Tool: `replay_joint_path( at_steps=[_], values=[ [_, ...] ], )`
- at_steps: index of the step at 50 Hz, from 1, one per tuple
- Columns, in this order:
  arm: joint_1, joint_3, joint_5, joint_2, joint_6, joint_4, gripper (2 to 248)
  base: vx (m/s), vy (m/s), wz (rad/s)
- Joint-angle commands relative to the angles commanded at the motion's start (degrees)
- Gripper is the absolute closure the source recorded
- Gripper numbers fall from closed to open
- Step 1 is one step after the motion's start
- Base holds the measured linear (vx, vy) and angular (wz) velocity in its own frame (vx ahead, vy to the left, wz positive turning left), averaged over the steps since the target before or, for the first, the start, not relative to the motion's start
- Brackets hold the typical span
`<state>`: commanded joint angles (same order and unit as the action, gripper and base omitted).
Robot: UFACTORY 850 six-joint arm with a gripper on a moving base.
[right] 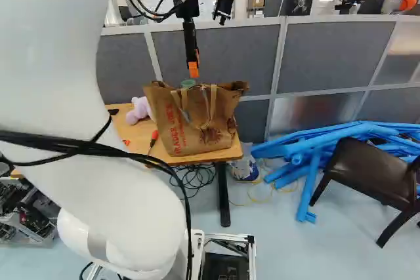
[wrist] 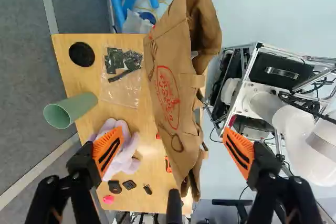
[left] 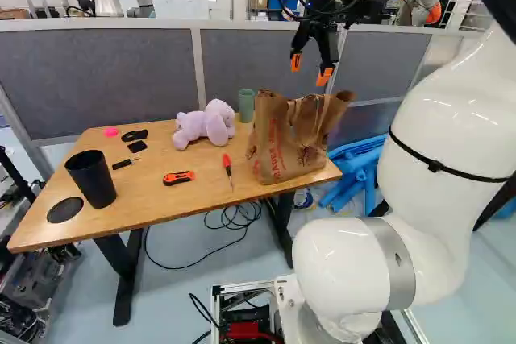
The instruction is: Pick up the bag on the ground and place it on the table
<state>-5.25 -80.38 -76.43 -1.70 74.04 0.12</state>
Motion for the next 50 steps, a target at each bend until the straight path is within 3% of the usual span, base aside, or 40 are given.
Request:
replay_joint_path(
  at_steps=[50],
  values=[
    [0.0, 0.0, 0.0, 0.0, 0.0, 0.0, 3, -0.059, -0.001, 0.004]
  ],
)
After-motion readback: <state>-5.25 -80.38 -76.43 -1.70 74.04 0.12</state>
